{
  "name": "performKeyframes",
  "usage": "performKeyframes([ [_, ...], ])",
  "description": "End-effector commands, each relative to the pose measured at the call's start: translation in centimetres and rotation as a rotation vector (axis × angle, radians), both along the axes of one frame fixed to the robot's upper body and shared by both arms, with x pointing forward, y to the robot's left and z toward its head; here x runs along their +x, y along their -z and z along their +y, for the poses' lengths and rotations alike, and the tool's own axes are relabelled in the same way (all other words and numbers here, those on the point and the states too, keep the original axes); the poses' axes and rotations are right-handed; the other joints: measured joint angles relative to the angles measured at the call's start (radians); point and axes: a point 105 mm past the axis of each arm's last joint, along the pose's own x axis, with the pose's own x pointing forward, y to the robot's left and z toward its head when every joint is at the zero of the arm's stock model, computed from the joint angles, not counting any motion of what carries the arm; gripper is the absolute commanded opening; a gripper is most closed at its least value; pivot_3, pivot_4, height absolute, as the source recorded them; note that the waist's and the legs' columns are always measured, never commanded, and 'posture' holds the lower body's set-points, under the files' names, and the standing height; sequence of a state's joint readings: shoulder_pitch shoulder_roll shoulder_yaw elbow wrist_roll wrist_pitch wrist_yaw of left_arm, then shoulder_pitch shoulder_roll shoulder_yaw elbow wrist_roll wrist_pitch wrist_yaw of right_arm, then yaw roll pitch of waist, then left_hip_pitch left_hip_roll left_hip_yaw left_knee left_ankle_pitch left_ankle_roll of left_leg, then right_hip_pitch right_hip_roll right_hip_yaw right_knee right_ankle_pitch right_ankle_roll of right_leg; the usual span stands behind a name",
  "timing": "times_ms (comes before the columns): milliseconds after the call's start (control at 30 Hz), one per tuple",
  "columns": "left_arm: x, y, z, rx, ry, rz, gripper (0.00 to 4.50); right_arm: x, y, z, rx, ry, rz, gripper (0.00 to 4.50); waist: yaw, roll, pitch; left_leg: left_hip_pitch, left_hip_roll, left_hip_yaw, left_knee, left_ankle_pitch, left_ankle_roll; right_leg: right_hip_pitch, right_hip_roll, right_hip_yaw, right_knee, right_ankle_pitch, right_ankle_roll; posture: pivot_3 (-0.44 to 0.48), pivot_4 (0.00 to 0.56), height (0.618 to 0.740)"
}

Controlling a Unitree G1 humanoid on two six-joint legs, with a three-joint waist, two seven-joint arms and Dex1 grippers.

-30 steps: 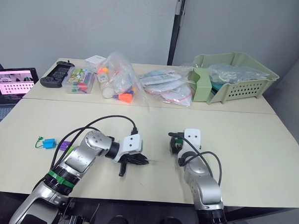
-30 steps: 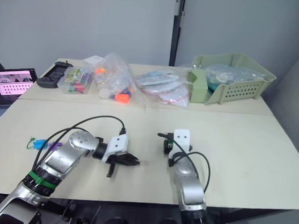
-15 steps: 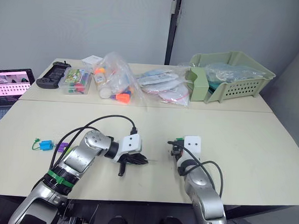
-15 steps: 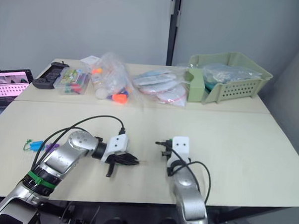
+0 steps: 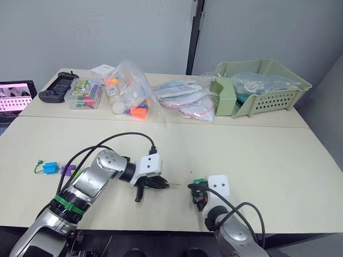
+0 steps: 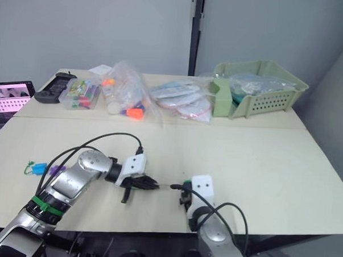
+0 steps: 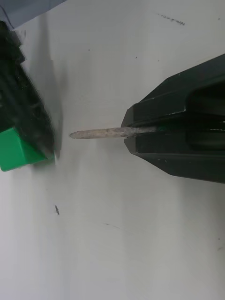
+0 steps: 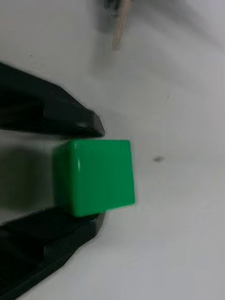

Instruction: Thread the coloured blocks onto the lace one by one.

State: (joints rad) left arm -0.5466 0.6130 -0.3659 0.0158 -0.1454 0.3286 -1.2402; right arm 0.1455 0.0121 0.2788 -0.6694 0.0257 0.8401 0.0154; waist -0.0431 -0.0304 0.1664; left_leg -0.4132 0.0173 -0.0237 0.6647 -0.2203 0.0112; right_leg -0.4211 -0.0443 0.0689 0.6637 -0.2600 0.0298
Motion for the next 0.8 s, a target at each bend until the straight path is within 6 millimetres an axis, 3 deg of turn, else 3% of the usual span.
performKeyframes([
  [33, 0.2, -1.1, 0.0, -0.014, 0.011, -0.044, 0.0, -0.1, -0.4, -0.1, 0.009, -0.029, -0.029, 3.56, 0.0, 0.0, 0.0, 0.0, 0.0, 0.0, 0.0, 0.0, 0.0, 0.0, 0.0, 0.0, 0.0, 0.0, 0.0, 0.0, 0.15, 0.74],
  [133, 0.2, -1.1, 0.0, -0.014, 0.01, -0.042, 0.0, -0.1, -2.2, -0.8, -0.027, -0.106, -0.105, 4.47, 0.003, 0.0, 0.0, 0.0, -0.001, 0.0, 0.0, 0.0, 0.0, 0.0, -0.001, 0.0, -0.001, 0.0, 0.0, 0.0, 0.15, 0.74],
  [300, 0.2, -1.1, 0.1, -0.012, 0.007, -0.042, 0.0, -0.8, -4.3, -1.9, -0.106, -0.29, -0.155, 4.47, 0.004, 0.0, 0.0, -0.001, -0.001, 0.0, 0.001, 0.0, 0.0, 0.0, -0.001, 0.0, 0.0, 0.0, 0.0, 0.0, 0.15, 0.74],
  [533, 0.2, -1.1, 0.2, -0.012, 0.005, -0.042, 0.0, -0.8, -6.5, -3.6, -0.217, -0.737, -0.082, 4.47, 0.004, 0.0, 0.0, -0.001, -0.001, 0.0, 0.001, 0.0, 0.0, 0.001, 0.0, 0.0, -0.001, 0.0, 0.0, 0.0, 0.15, 0.74],
  [667, 0.1, -1.1, 0.1, -0.013, 0.009, -0.041, 0.0, -0.4, -6.1, -4.1, -0.337, -1.034, 0.026, 4.47, 0.004, 0.0, 0.0, -0.001, -0.001, 0.001, 0.002, 0.0, 0.0, 0.002, 0.0, 0.0, -0.002, 0.0, 0.0, 0.0, 0.15, 0.74],
  [800, -0.1, -1.4, -0.1, -0.018, 0.01, -0.046, 0.0, 1.8, -4.6, -4.4, -0.469, -1.136, 0.029, 4.47, 0.003, 0.0, 0.001, -0.001, -0.001, 0.001, 0.002, 0.0, 0.0, 0.002, 0.0, 0.0, -0.001, 0.0, 0.0, 0.0, 0.15, 0.74],
])
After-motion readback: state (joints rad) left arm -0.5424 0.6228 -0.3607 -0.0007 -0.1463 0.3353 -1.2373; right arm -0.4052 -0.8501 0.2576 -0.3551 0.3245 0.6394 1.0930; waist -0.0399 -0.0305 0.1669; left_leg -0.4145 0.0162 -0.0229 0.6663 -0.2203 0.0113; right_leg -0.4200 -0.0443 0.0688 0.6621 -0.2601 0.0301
